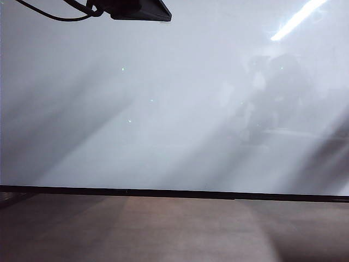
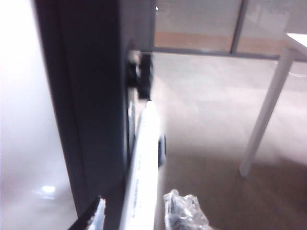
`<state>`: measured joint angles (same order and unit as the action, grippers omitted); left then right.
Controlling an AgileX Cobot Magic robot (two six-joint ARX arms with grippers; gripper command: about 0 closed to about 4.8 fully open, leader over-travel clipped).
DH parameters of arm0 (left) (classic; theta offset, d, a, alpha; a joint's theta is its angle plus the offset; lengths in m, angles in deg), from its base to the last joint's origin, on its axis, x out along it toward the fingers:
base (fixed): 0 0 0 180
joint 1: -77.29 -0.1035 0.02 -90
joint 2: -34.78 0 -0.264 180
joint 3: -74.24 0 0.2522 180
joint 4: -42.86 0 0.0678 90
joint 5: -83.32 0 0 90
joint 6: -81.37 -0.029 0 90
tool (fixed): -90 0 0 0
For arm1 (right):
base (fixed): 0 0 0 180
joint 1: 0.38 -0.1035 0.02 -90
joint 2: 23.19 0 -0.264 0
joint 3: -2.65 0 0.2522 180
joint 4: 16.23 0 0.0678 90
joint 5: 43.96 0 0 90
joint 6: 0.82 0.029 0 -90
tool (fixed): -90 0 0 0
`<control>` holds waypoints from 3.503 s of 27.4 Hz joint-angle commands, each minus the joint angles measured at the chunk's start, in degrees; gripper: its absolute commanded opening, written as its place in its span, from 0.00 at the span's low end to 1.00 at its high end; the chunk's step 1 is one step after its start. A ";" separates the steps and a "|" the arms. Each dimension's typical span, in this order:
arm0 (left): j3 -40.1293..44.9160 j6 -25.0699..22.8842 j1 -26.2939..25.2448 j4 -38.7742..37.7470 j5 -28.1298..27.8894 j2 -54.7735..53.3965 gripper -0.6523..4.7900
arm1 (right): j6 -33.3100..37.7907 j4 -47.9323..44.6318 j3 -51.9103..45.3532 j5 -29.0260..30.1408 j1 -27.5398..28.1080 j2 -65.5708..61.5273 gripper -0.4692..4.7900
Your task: Reach to the right to find the marker pen, pick it up, and write the number 1 on the whiteboard.
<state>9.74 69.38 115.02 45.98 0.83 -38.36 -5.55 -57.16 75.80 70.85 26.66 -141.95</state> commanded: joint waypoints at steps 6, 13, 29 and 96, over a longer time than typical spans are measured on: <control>-0.09 -0.07 0.00 0.72 0.24 0.15 0.11 | 0.15 -1.27 0.20 -0.70 -0.13 0.42 0.16; -0.09 -0.24 0.00 1.05 0.24 0.22 0.11 | 1.11 -4.61 0.09 -0.94 -0.22 1.46 0.09; -14.75 5.49 -0.96 -17.25 -1.36 7.56 0.11 | 10.75 42.49 -10.51 -17.16 -7.08 64.61 0.09; -27.82 1.25 -1.09 -40.02 -4.96 7.06 0.11 | -1.51 68.06 31.34 -29.00 -32.48 37.57 0.09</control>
<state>-17.89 70.67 114.06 5.48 -4.18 -31.43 -6.93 10.38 106.88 42.48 -5.77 -103.76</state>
